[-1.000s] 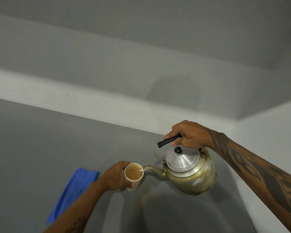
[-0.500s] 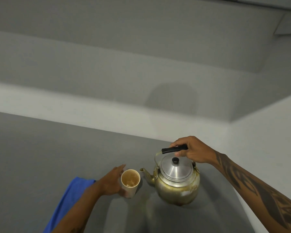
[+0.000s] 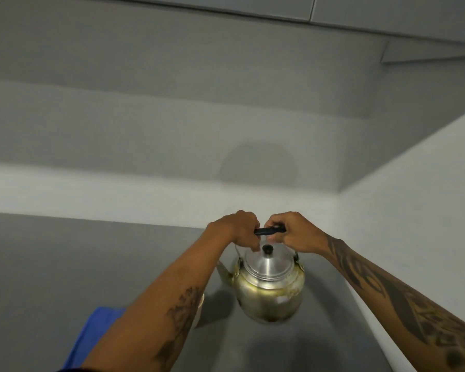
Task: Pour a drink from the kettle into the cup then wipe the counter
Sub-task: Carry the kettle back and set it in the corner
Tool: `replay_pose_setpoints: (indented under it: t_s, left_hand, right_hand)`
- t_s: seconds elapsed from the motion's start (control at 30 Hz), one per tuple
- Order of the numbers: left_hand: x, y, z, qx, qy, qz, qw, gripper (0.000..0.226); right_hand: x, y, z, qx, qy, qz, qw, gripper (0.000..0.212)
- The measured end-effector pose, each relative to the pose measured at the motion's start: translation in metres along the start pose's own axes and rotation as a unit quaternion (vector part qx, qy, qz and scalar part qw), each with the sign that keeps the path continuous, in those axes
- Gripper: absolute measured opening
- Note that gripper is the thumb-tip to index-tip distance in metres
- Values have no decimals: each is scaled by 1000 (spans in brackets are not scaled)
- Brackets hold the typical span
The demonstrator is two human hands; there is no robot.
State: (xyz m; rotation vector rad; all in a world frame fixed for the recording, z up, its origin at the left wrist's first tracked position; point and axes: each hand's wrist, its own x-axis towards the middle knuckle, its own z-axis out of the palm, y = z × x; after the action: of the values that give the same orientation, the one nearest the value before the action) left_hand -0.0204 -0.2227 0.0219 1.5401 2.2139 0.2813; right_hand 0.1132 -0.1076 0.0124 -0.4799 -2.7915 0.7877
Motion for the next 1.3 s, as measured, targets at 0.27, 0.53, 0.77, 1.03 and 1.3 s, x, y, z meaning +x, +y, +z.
replay_pose_setpoints:
  t_s: [0.27,0.53,0.77,1.03,1.3]
  left_hand:
    - [53,37,-15,2,25,33,999,18]
    - [127,68,-17,-21,0,57,998,19]
    - [214,87,-7,-35,-31,68,997,21]
    - [295,93,15,-43,-23,61,997,13]
    - [339,93,33,-38,23,64,997,15]
  right_hand:
    - [2,33,-26,-33,16,38,999,9]
    - [24,88,-67,-70,-16,84,994,22]
    - [51,164,-90,-76,-24,104,991,19]
    - [85,237,-95,-57,-26,120,991,18]
    - [110,276,-97,-60,-30,146,987,38]
